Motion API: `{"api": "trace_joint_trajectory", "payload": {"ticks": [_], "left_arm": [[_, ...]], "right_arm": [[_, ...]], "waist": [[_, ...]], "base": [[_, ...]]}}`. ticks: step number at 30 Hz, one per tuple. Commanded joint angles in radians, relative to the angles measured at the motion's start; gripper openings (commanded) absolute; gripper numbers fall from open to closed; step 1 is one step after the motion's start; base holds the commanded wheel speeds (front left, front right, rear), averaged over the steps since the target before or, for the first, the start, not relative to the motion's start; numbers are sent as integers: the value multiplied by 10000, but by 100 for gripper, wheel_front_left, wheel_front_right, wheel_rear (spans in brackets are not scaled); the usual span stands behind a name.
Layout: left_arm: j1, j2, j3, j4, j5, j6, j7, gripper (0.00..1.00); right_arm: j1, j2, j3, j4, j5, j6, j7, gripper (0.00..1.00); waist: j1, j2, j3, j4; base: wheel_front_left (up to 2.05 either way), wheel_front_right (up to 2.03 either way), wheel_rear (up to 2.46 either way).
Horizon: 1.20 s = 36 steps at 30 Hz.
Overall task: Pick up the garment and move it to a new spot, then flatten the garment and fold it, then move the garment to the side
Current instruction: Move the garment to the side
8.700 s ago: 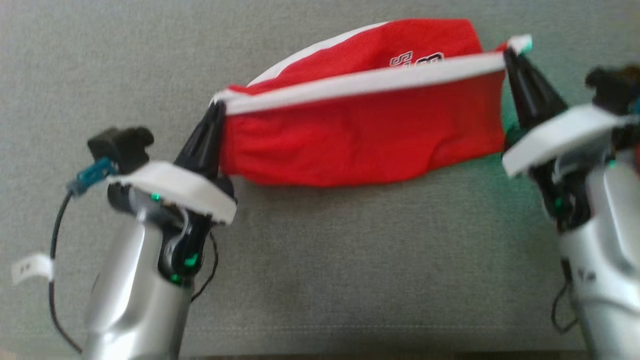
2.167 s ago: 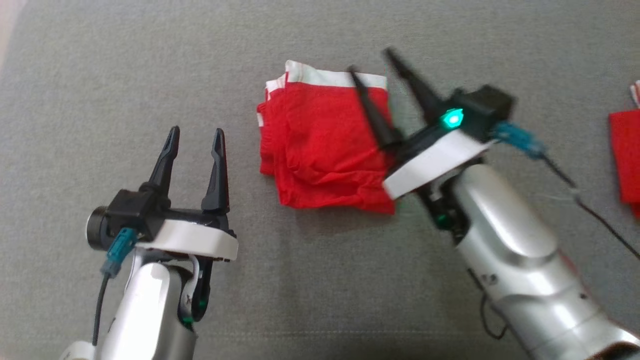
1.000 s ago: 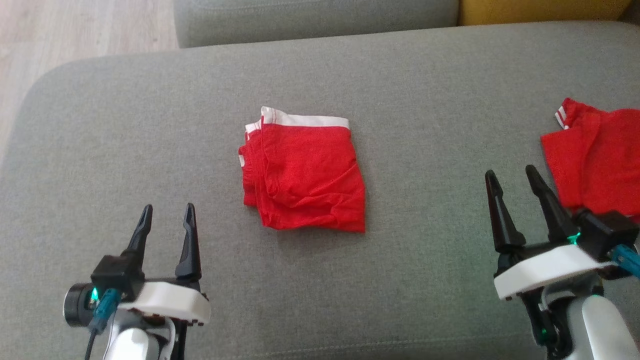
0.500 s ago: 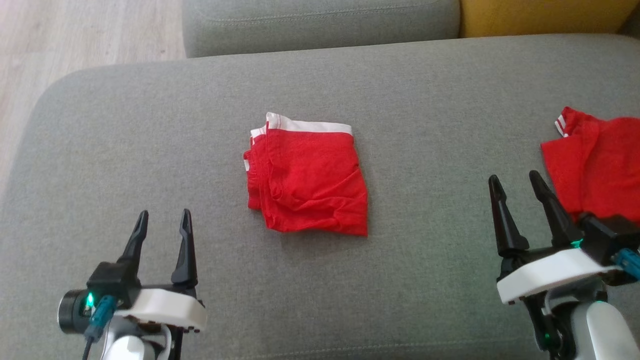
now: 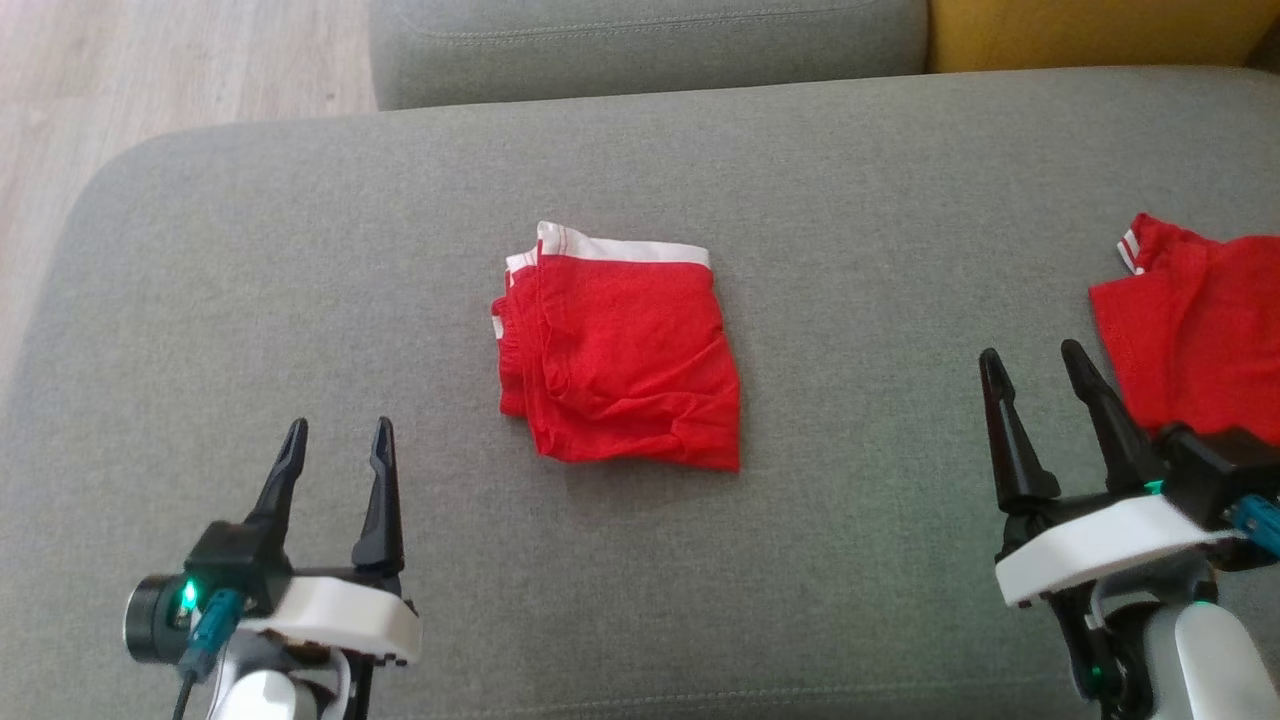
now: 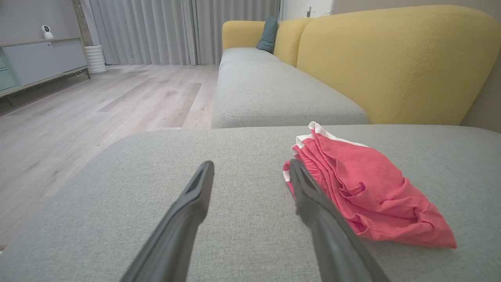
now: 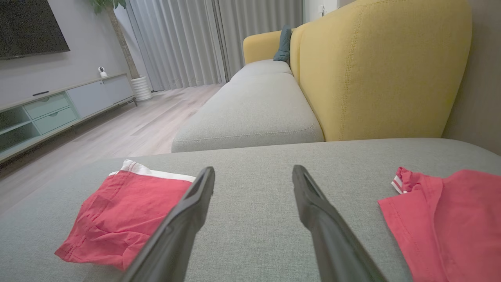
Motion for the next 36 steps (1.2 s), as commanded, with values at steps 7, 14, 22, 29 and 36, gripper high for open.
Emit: {"api": "trace_joint_trajectory", "payload": {"ticks": [7,14,22,29,36], "left_arm": [[-588,185,291,-310,-133,56,-76,100],[-1157,77,93,-469,-71,12,-177,100],[-2213,-165,-265,-583,43,-139,-283,100],[-2713,-375,-466,-557,63,-233,-311,100],[-2823,-485,-504,-681,150,-266,-313,100]], "right_arm": [[-237,-16,93,-334,-92,-9,49,100],[-615,-210,-4,207,-64,-9,275,100],[-1897,-401,622,1533,191,-9,422,100],[-2886,-329,1466,3301,546,-9,763,100],[-3244,-212,1476,4420,507,-9,1386,100]], "waist": [[0,0,128,197],[0,0,661,858],[0,0,1517,1893],[0,0,1911,2405],[0,0,2069,2538]], "base": [[0,0,0],[0,0,0],[0,0,0],[0,0,0],[0,0,0]]}}
